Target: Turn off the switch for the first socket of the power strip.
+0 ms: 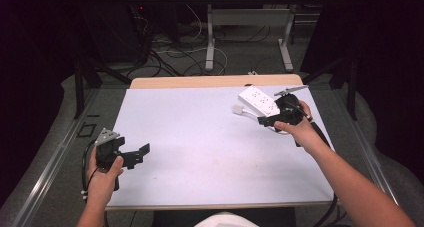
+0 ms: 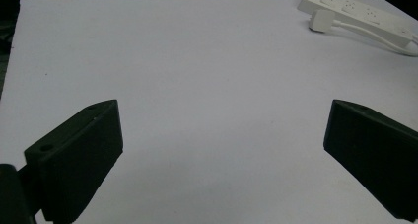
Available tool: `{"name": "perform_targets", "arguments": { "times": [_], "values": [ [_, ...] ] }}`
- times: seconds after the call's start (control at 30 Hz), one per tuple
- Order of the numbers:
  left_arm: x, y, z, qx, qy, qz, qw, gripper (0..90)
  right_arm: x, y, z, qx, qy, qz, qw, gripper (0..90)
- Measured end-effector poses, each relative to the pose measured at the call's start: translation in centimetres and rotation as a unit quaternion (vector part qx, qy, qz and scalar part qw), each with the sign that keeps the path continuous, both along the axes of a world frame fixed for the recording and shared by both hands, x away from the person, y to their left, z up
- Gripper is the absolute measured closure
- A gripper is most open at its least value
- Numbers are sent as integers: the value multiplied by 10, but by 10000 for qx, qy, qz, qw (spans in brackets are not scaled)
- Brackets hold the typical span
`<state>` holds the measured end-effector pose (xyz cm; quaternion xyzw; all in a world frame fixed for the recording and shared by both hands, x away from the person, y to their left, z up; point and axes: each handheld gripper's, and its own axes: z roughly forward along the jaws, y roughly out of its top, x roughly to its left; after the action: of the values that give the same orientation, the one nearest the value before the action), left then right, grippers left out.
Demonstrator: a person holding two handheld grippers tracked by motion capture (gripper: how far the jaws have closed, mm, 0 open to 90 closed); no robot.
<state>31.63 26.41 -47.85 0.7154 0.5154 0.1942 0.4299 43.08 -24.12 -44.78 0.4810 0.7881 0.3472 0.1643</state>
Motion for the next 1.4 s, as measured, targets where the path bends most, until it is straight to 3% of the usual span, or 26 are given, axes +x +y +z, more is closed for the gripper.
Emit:
{"name": "perform_targets", "arguments": {
  "times": [0.63,1.0,1.4],
  "values": [
    [-2,2,3,-34,-80,35,10000,14,-62,-6,10,276,-720,123,9969,26],
    [-2,0,2,-68,-85,41,9999,14,-88,-21,-5,425,-772,3,9961,26],
    [-2,-2,2,-67,-56,19,10000,14,-101,-41,-28,502,-723,-286,9957,31]
  ]
}}
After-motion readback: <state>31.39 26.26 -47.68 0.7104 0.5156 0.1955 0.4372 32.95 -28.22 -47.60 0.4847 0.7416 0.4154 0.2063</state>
